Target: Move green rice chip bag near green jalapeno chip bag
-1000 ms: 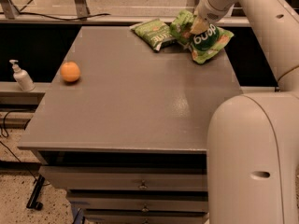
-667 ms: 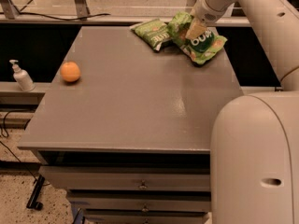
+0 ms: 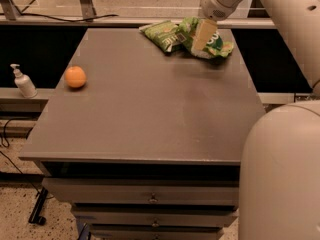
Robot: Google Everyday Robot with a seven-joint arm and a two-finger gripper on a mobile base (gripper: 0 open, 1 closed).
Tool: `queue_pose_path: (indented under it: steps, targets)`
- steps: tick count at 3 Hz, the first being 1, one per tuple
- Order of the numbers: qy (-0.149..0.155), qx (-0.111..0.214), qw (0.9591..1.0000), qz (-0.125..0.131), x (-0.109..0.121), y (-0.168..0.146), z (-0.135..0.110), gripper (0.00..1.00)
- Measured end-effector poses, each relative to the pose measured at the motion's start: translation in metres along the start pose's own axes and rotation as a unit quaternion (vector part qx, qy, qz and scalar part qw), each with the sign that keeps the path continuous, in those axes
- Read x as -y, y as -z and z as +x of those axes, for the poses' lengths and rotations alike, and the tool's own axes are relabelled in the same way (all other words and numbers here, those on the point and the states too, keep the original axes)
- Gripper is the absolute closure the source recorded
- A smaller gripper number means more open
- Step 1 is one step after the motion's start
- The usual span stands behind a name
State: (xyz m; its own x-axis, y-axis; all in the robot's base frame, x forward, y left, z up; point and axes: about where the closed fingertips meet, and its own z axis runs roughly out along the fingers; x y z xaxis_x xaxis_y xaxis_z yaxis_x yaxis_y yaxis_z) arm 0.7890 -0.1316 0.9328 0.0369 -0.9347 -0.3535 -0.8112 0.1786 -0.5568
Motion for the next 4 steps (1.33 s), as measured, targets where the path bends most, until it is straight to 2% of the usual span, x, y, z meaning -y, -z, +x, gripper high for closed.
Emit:
queue_pose_path:
  steps: [1, 2, 3, 4]
  targets:
    - [-0.048, 0.052, 0.9972, 0.024, -0.001, 0.045, -0.004, 0.00]
    - [-0.113, 0.125, 0.9854, 0.026, -0.023, 0.098, 0.010, 0.00]
    - [-0.166, 0.180, 0.9693, 0.022, -0.060, 0.160, 0.028, 0.00]
    - [-0.202, 0.179, 0.9621, 0.039, -0.069, 0.190, 0.068, 0.00]
